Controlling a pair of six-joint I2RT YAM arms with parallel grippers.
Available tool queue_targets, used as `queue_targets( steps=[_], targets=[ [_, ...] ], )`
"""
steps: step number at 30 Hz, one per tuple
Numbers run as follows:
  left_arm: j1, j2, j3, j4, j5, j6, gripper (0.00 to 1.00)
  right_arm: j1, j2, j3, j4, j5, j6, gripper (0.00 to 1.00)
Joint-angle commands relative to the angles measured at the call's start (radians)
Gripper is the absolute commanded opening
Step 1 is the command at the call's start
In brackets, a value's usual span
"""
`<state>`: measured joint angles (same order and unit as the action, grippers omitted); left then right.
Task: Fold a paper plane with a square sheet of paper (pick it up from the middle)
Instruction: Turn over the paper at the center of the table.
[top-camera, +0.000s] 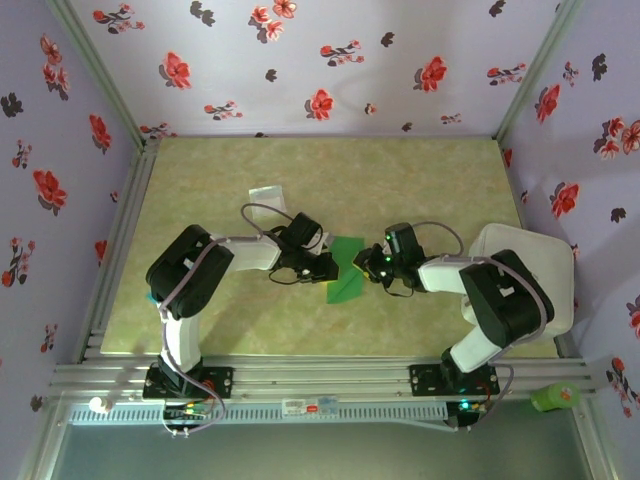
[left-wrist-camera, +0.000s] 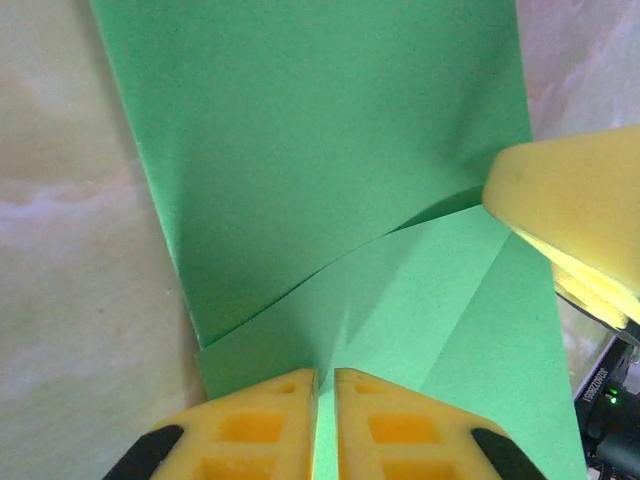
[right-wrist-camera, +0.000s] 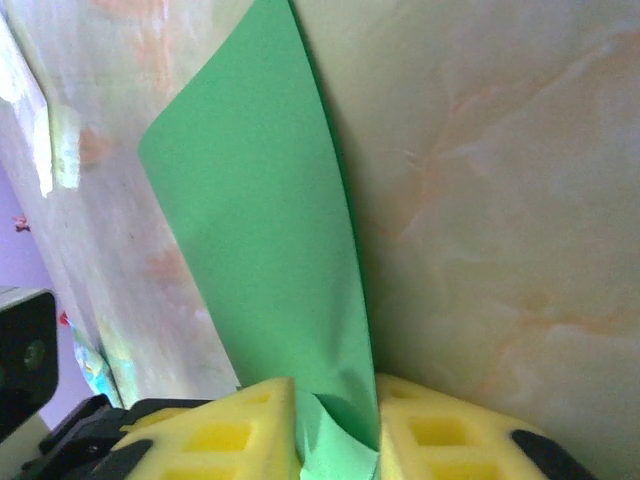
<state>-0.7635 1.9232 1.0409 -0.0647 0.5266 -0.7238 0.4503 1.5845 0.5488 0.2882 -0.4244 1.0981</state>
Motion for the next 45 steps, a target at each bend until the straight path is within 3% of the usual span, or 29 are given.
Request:
queue_targets(
  steps=[1,8,14,22,27,31,36,40,45],
  targets=[
    [-0.008,-0.029,-0.027,-0.038,-0.025,-0.005,0.16,-0.007,0.003,-0.013,0.049,-0.012,-0.017,0.15],
    [0.007,-0.152,-0.042,0.051,-0.049,-0.085,0.23,-0.005,-0.065,0.019,-0.027,0.005,-0.081,0.01],
    [0.026,-0.303,-0.085,0.020,-0.179,-0.059,0.27,0.007,-0.188,0.141,-0.355,0.108,-0.266,0.01],
    [0.091,-0.561,-0.226,0.025,-0.379,-0.085,0.28,0.143,-0.279,0.444,-0.928,0.634,-0.565,0.01],
    [0.110,-0.706,-0.288,-0.033,-0.542,-0.095,0.29,0.245,-0.139,0.648,-1.221,0.993,-0.617,0.00],
    [0.116,-0.838,-0.348,-0.091,-0.700,-0.132,0.29,0.328,0.034,0.781,-1.364,1.160,-0.602,0.00],
    [0.126,-1.013,-0.393,-0.200,-0.868,-0.164,0.28,0.437,0.234,0.881,-1.373,1.198,-0.525,0.00],
    [0.134,-1.150,-0.412,-0.303,-0.966,-0.173,0.29,0.505,0.409,0.994,-1.370,1.113,-0.465,0.00],
    [0.143,-1.247,-0.432,-0.348,-0.999,-0.164,0.34,0.559,0.555,1.128,-1.335,0.978,-0.452,0.03]
  ],
)
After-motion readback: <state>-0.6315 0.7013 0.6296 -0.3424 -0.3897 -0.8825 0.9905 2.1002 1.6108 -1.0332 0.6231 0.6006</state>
